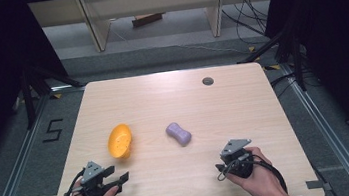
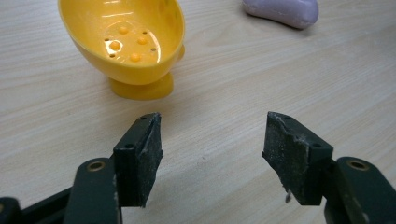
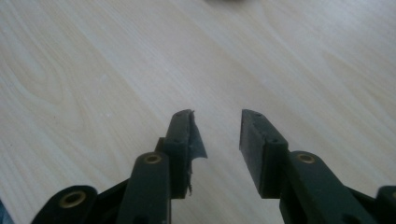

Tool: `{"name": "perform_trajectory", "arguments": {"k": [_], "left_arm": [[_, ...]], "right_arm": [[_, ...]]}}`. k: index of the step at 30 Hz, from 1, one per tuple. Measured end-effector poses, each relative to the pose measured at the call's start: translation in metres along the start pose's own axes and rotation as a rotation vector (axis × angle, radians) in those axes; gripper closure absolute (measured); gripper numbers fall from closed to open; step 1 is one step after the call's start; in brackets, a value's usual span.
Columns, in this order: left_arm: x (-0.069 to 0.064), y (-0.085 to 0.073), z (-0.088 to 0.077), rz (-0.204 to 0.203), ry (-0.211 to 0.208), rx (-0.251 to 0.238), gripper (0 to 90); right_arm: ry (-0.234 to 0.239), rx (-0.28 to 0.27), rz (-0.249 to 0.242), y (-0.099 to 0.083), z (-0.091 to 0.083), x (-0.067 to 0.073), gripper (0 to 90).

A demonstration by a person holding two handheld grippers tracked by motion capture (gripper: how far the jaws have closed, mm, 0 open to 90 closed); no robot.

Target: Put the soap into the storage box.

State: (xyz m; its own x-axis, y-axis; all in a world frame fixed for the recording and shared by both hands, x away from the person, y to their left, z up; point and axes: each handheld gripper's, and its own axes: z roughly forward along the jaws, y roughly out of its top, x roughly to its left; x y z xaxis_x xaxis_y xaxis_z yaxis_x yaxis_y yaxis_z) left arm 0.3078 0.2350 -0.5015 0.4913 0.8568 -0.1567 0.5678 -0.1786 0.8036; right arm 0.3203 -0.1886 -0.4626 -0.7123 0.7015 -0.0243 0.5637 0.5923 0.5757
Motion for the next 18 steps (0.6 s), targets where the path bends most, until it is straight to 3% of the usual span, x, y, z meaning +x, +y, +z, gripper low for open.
{"name": "perform_trajectory", "arguments": {"k": [3, 5, 7, 8, 10, 11, 16, 17, 18], "left_arm": [[-0.002, 0.0, 0.001, 0.024, -0.005, 0.009, 35.9], [-0.004, 0.0, 0.0, 0.031, -0.007, 0.006, 35.7], [-0.005, 0.0, 0.0, 0.043, 0.001, 0.004, 35.5], [-0.004, -0.001, 0.001, 0.032, -0.006, 0.011, 35.4], [-0.003, -0.001, 0.001, 0.025, -0.005, 0.009, 35.1], [-0.002, 0.0, 0.001, 0.028, -0.001, 0.011, 35.1], [0.0, -0.001, 0.001, 0.019, 0.01, 0.014, 33.7], [0.002, -0.001, 0.0, 0.043, 0.005, 0.023, 33.6], [0.0, -0.001, 0.0, 0.023, 0.006, 0.015, 33.6]], "right_arm": [[0.009, 0.023, 0.032, 0.0, 0.002, -0.002, 61.4], [0.018, 0.021, 0.014, 0.004, 0.005, -0.008, 59.9], [0.039, 0.104, 0.096, 0.012, 0.003, -0.009, 55.5], [0.043, 0.129, 0.112, 0.016, 0.004, -0.01, 55.1], [0.034, 0.148, 0.108, 0.024, 0.007, -0.014, 50.8], [0.048, 0.184, 0.126, 0.029, 0.009, -0.015, 49.7], [0.052, 0.193, 0.114, 0.059, 0.021, -0.026, 49.6], [0.046, 0.2, 0.111, 0.065, 0.024, -0.028, 49.6], [0.047, 0.205, 0.105, 0.071, 0.026, -0.03, 49.6]]}}
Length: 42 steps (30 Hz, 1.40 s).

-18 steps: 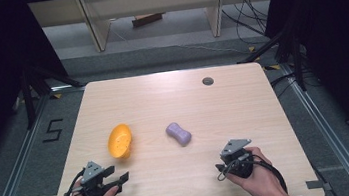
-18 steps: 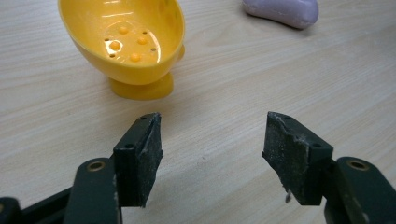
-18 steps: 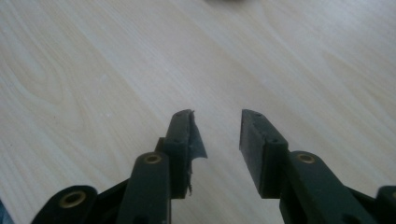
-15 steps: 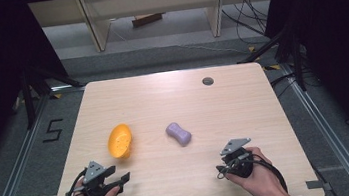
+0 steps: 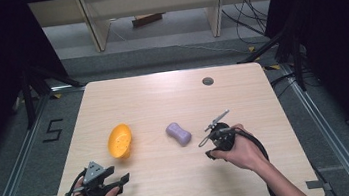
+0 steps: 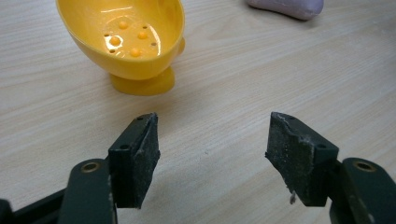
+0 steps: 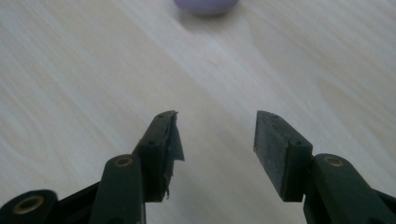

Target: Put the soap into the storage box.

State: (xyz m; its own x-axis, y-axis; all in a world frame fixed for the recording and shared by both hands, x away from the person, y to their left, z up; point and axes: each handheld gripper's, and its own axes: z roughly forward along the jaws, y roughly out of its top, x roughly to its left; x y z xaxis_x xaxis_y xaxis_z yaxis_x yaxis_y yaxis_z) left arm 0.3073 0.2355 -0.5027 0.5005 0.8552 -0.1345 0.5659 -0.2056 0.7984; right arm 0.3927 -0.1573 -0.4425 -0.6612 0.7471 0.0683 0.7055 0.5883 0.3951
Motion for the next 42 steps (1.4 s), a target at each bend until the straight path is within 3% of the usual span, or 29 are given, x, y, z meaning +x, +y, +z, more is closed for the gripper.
{"name": "perform_trajectory", "arguments": {"k": [1, 3, 5, 9, 10, 13, 15, 16, 18, 22, 31, 33, 37, 42], "left_arm": [[0.0, 0.0, 0.0, -0.006, 0.001, -0.005, 33.6], [0.0, 0.0, 0.0, -0.005, -0.002, 0.001, 33.3], [0.001, 0.0, 0.0, 0.019, -0.008, 0.007, 33.3], [-0.002, -0.001, 0.0, -0.005, -0.006, 0.003, 33.2], [-0.001, -0.001, 0.0, 0.013, -0.005, 0.006, 33.2], [-0.002, -0.002, 0.0, -0.007, -0.006, -0.001, 33.2], [-0.001, -0.002, -0.001, -0.004, 0.001, 0.002, 33.2], [0.0, -0.002, -0.002, 0.02, 0.01, 0.014, 33.1], [0.0, -0.002, -0.002, 0.011, 0.009, 0.01, 33.1], [-0.002, -0.003, -0.002, -0.009, 0.009, 0.007, 33.0], [-0.001, -0.004, -0.003, -0.002, 0.002, 0.01, 32.8], [0.001, -0.003, -0.004, 0.028, 0.004, 0.02, 32.7], [-0.001, -0.004, -0.002, -0.004, 0.003, 0.004, 32.6], [0.0, -0.004, -0.002, -0.005, -0.003, 0.005, 32.5]], "right_arm": [[0.004, 0.0, -0.019, 0.007, 0.001, -0.001, 49.5], [0.003, 0.01, -0.01, 0.018, 0.003, -0.001, 49.0], [0.009, 0.019, -0.018, 0.03, 0.004, -0.002, 48.8], [0.019, 0.034, -0.015, 0.049, 0.009, -0.005, 48.7], [0.01, 0.034, -0.021, 0.053, 0.01, -0.006, 48.7], [0.017, 0.043, -0.032, 0.064, 0.016, -0.006, 48.7], [0.016, 0.055, -0.03, 0.071, 0.02, -0.006, 48.6], [0.011, 0.063, -0.024, 0.074, 0.022, -0.006, 48.6], [0.022, 0.067, -0.038, 0.081, 0.027, -0.007, 48.4], [0.025, 0.077, -0.024, 0.091, 0.032, -0.006, 48.4], [0.035, 0.088, -0.031, 0.108, 0.042, -0.004, 47.7], [0.032, 0.085, -0.032, 0.11, 0.044, -0.004, 47.0], [0.025, 0.089, -0.032, 0.114, 0.047, -0.003, 46.5], [0.013, 0.104, -0.037, 0.118, 0.051, -0.001, 45.6]]}}
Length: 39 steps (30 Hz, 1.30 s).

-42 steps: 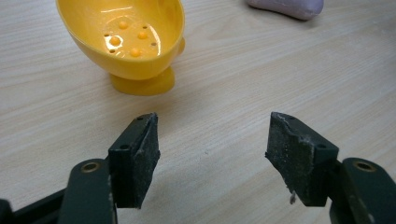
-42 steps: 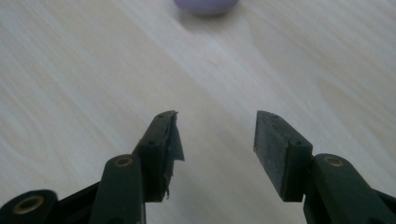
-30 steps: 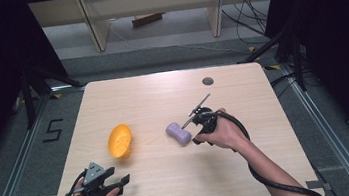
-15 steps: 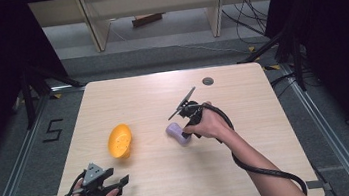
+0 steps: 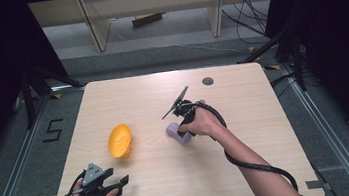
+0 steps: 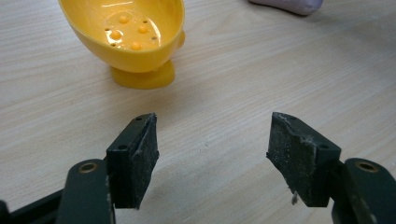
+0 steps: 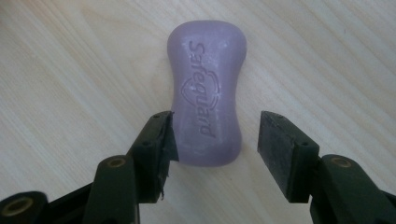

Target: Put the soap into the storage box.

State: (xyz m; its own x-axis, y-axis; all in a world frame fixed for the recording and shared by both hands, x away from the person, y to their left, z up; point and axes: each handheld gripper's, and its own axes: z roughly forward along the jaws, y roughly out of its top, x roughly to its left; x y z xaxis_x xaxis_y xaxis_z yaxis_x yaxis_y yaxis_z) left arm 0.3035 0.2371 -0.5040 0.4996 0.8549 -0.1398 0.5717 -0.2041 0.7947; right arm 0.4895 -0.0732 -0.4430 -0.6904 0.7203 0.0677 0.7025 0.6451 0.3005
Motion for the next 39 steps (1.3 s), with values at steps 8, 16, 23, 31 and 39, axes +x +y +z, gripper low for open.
{"name": "perform_trajectory", "arguments": {"k": [8, 16, 23, 31, 39], "left_arm": [[0.001, 0.0, -0.001, 0.027, 0.003, 0.008, 32.5], [0.001, 0.0, -0.001, 0.014, 0.002, 0.013, 32.5], [0.002, 0.0, -0.001, 0.027, 0.001, 0.01, 32.5], [0.002, 0.0, -0.001, 0.017, 0.0, 0.0, 32.5], [0.001, 0.0, -0.001, 0.01, 0.0, 0.01, 32.5]], "right_arm": [[-0.012, 0.003, -0.017, 0.007, 0.006, 0.002, 42.5], [-0.021, 0.014, -0.029, 0.012, 0.011, 0.0, 40.9], [-0.02, 0.024, -0.012, 0.014, 0.016, 0.003, 40.6], [-0.017, 0.038, -0.018, 0.016, 0.022, 0.005, 40.7], [-0.013, 0.052, -0.015, 0.017, 0.027, 0.006, 42.1]]}}
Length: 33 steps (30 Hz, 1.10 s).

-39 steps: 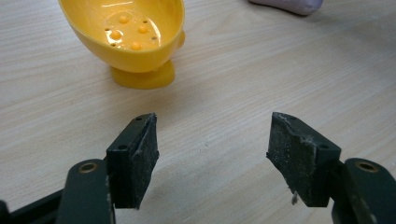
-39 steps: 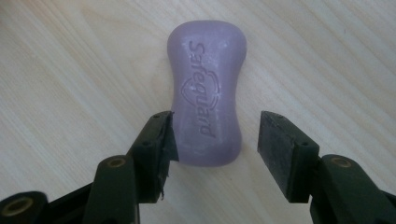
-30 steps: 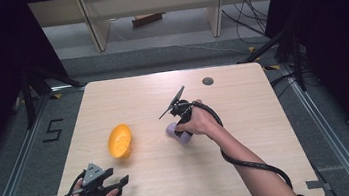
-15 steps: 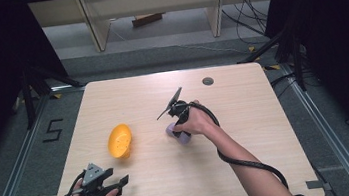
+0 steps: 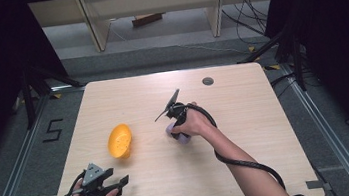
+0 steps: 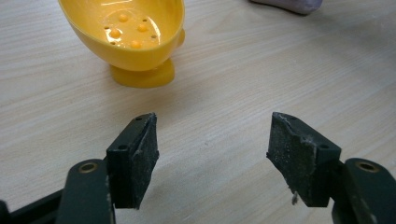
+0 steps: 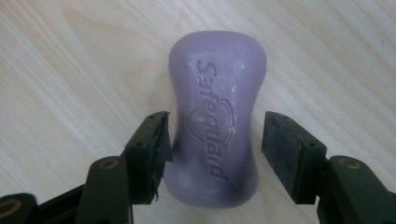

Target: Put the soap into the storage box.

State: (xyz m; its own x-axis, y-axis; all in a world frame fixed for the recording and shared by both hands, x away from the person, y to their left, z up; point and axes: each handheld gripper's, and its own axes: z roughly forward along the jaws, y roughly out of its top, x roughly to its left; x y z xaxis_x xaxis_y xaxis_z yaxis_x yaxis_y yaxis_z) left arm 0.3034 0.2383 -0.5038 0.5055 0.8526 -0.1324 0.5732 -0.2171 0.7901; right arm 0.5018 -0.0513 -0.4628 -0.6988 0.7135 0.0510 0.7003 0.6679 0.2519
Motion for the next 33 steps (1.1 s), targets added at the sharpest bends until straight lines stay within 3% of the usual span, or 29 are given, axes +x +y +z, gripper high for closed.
{"name": "perform_trajectory", "arguments": {"k": [3, 5, 7, 10, 12, 14, 17, 18, 24, 28, 29, 30, 33], "left_arm": [[0.0, 0.0, 0.0, -0.003, -0.002, 0.001, 32.5], [0.0, 0.0, 0.0, -0.006, 0.001, 0.001, 32.5], [0.001, 0.0, 0.0, 0.013, -0.003, -0.003, 32.5], [0.0, 0.0, 0.0, 0.007, -0.002, 0.0, 32.5], [0.001, 0.0, 0.0, -0.002, 0.001, -0.002, 32.5], [0.001, 0.0, 0.0, -0.001, 0.001, 0.003, 32.5], [0.0, 0.0, 0.0, -0.005, -0.003, -0.001, 32.4], [0.0, 0.0, 0.0, -0.005, -0.003, -0.001, 32.5], [0.0, 0.0, 0.001, -0.006, -0.002, -0.006, 32.4], [0.0, 0.0, 0.0, -0.005, 0.0, 0.001, 32.4], [0.001, 0.0, 0.0, 0.014, -0.004, 0.001, 32.4], [0.0, 0.0, 0.0, 0.005, -0.004, 0.001, 32.4], [0.0, 0.0, 0.0, -0.003, -0.005, 0.001, 32.4]], "right_arm": [[-0.002, 0.007, -0.012, 0.001, 0.002, 0.0, 42.4], [0.005, 0.017, 0.012, 0.001, 0.003, 0.002, 42.7], [0.0, 0.01, -0.009, 0.001, 0.005, 0.0, 43.0], [0.013, 0.036, 0.045, 0.002, 0.006, 0.004, 43.7], [0.007, 0.028, 0.014, 0.002, 0.008, 0.002, 43.9], [0.016, 0.038, 0.032, 0.002, 0.009, 0.003, 44.2], [0.007, 0.034, 0.016, 0.002, 0.012, 0.001, 44.9], [0.013, 0.049, 0.049, 0.003, 0.012, 0.004, 45.3], [0.008, 0.042, 0.013, 0.003, 0.015, 0.003, 46.3], [0.013, 0.059, 0.051, 0.004, 0.015, 0.005, 46.4], [0.009, 0.061, 0.048, 0.005, 0.015, 0.005, 46.4], [0.01, 0.052, 0.021, 0.004, 0.017, 0.003, 46.5], [0.009, 0.06, 0.048, 0.006, 0.016, 0.004, 46.7]]}}
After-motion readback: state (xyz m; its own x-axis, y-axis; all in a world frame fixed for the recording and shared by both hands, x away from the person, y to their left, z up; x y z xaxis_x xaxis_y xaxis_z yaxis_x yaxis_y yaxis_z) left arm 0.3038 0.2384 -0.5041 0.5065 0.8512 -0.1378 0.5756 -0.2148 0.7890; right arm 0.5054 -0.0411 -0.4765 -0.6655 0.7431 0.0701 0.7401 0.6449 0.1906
